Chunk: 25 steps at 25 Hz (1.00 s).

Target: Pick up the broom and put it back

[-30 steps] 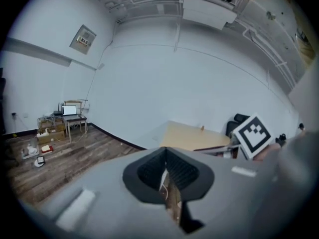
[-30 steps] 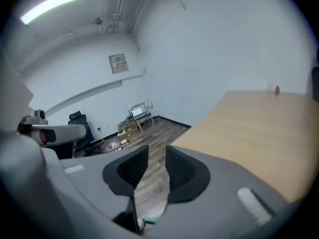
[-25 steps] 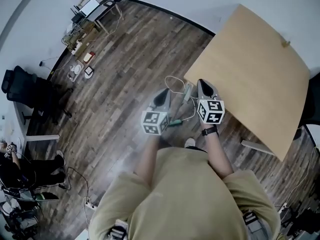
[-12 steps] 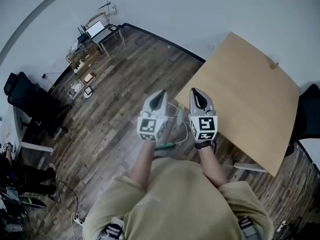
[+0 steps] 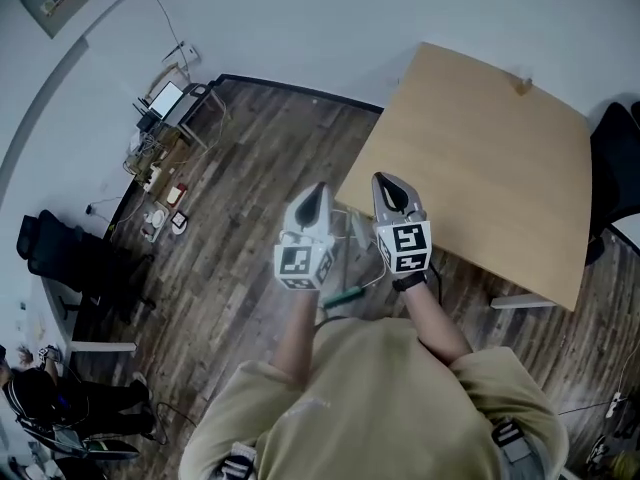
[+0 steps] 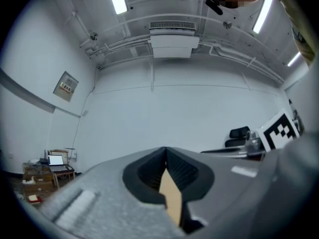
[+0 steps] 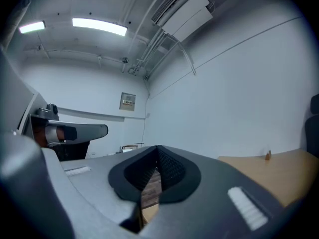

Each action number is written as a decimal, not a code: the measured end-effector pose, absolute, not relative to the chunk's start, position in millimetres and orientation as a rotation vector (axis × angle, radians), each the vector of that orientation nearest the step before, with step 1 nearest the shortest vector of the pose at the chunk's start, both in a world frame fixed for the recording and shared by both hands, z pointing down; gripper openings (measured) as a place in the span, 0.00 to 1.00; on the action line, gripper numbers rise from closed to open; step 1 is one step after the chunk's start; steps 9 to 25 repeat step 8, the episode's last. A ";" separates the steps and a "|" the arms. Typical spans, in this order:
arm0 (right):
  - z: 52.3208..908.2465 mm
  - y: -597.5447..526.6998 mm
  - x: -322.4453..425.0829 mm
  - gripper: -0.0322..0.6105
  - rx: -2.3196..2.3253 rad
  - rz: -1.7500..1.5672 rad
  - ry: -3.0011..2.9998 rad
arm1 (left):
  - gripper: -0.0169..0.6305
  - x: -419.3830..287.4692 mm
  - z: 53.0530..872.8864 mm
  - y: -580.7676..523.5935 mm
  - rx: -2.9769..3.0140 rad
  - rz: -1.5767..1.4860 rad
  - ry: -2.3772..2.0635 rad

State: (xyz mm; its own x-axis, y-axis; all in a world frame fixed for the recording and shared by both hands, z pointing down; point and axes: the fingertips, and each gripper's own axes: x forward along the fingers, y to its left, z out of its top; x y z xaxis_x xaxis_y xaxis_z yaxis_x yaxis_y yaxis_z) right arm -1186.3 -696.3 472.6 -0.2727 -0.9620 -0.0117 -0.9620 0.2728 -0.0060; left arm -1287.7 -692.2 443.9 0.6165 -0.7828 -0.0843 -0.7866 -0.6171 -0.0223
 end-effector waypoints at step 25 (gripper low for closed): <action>481.6 -707.3 -1252.4 0.06 -1.773 -0.045 2.559 | 0.03 -1348.8 443.8 -689.7 -2.723 0.078 1.441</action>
